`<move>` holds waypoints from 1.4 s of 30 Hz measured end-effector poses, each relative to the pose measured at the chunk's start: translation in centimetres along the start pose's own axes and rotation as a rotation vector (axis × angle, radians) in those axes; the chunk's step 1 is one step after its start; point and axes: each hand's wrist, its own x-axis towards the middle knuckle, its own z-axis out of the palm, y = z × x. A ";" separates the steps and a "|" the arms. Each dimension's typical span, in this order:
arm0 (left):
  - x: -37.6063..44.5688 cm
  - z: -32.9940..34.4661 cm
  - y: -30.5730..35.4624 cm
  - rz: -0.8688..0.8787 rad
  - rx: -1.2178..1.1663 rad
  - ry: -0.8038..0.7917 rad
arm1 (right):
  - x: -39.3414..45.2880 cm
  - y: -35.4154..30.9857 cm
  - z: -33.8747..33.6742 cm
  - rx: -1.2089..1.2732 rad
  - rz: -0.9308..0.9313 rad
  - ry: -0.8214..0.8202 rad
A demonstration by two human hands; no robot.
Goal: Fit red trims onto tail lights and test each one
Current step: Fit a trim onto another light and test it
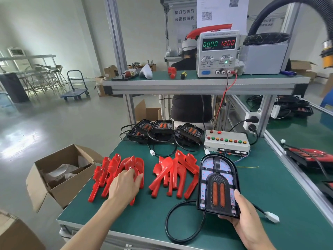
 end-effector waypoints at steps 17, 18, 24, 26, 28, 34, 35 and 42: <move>-0.4 -3.5 5.3 -0.137 -0.503 0.019 | 0.4 0.5 -0.4 -0.026 0.008 0.014; -1.2 -3.6 7.0 -0.142 -0.654 0.000 | 0.4 0.4 -0.4 -0.026 0.009 0.014; -4.6 -0.7 15.6 -0.133 -1.247 -0.185 | 0.1 0.5 -0.4 -0.007 -0.012 0.011; -5.2 0.1 17.1 -0.131 -1.292 -0.222 | 0.1 0.5 -0.4 -0.009 -0.021 0.008; -5.6 0.6 17.9 -0.116 -1.280 -0.213 | 0.0 0.5 -0.4 -0.020 -0.024 -0.001; -6.1 1.0 18.3 0.008 -0.923 -0.134 | 0.2 0.9 -0.6 -0.072 -0.039 -0.014; -6.0 1.0 18.3 0.043 -0.822 -0.122 | 0.3 1.0 -0.6 -0.084 -0.047 -0.006; -6.3 -0.2 18.8 0.221 -0.514 0.023 | 0.5 1.5 -0.9 -0.088 -0.040 0.024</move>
